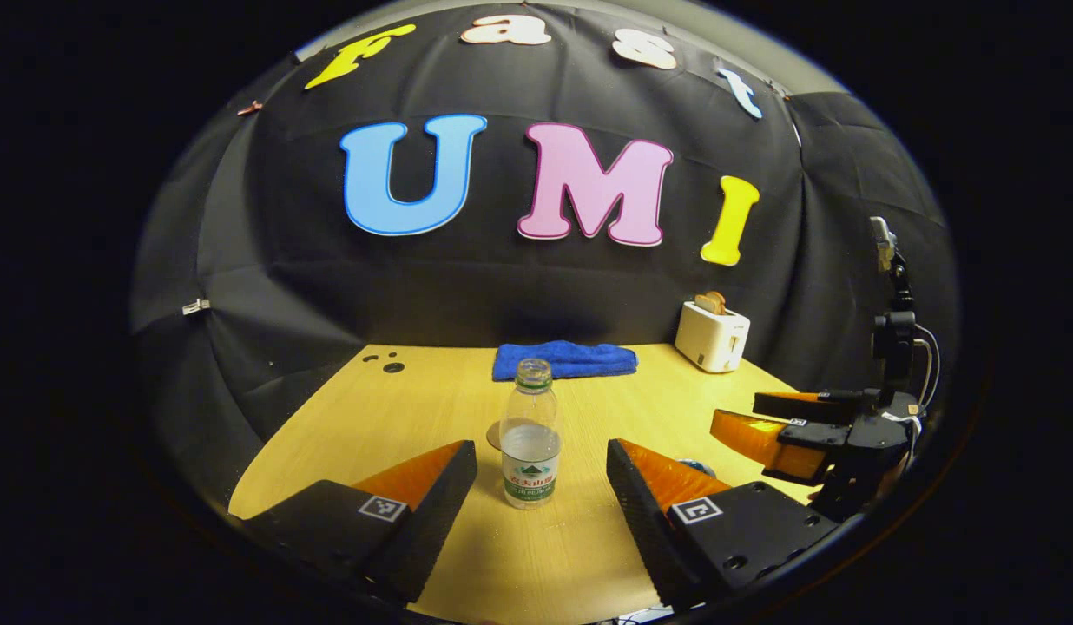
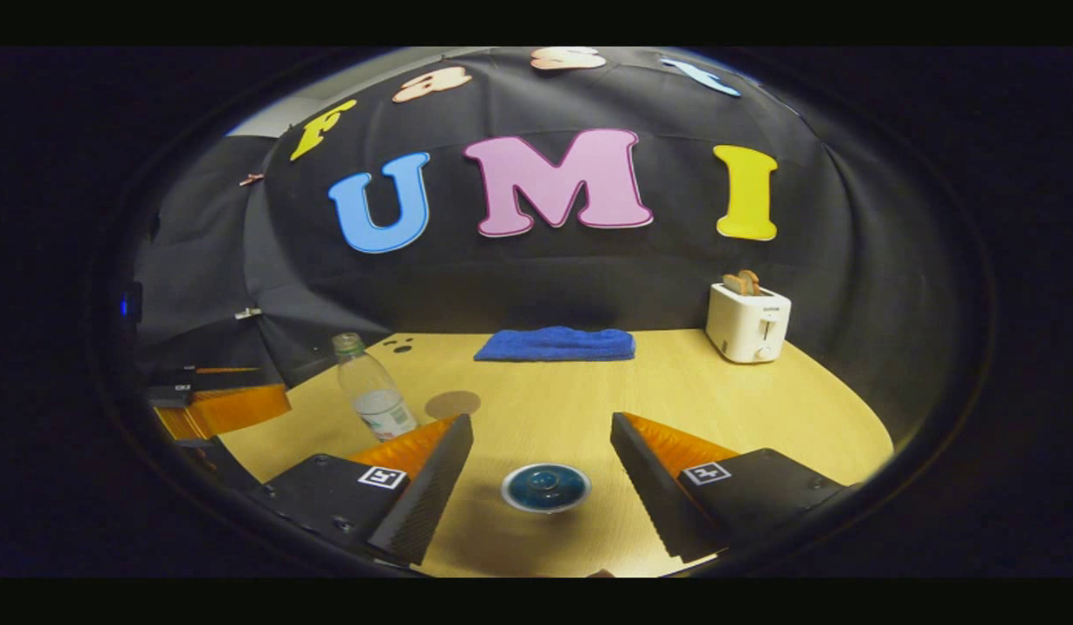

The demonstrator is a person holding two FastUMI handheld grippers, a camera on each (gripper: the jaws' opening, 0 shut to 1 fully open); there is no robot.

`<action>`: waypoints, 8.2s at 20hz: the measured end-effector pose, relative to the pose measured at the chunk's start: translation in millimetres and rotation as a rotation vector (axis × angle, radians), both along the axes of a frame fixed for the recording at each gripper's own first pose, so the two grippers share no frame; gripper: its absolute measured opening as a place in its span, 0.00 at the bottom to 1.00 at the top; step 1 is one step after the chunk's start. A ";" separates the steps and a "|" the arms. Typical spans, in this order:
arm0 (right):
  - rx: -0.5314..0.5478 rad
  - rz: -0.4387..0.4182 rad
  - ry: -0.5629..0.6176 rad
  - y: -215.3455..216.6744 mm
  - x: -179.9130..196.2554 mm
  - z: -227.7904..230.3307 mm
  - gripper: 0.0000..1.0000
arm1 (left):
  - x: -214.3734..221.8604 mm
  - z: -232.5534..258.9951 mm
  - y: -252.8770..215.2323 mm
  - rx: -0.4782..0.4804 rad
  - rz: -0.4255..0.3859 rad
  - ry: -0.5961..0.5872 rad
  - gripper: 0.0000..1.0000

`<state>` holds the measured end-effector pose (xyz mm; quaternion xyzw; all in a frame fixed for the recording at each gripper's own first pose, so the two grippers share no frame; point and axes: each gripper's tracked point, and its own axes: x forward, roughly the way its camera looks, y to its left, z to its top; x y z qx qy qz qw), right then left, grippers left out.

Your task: Open the teacup lid with one hand, grasp the water bottle and pour water into the teacup with the other hand; after pouring, place the water bottle on the coaster and then close the teacup lid.

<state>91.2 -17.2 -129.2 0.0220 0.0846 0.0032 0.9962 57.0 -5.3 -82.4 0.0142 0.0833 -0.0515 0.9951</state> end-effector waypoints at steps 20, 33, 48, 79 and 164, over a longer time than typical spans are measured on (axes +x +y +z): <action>-0.131 0.005 -0.009 5.3 34.3 -88.2 0.72 | 33.6 -80.5 11.5 -0.034 -0.040 0.082 0.90; -0.132 -0.006 -0.041 7.9 34.3 -81.9 0.34 | 33.9 -97.6 3.1 -0.054 -0.047 0.115 0.90; -0.142 0.054 -0.049 5.8 41.3 -27.2 0.28 | 53.5 -86.2 2.3 -0.011 -0.028 0.036 0.90; -0.023 -0.106 -0.018 -73.8 -23.4 -32.6 0.28 | 145.7 -84.2 -37.7 0.805 -0.207 -0.071 0.74; 0.051 -0.145 0.036 -80.0 -82.5 -67.9 0.25 | 202.5 -85.1 -90.6 2.220 -0.765 -0.363 0.74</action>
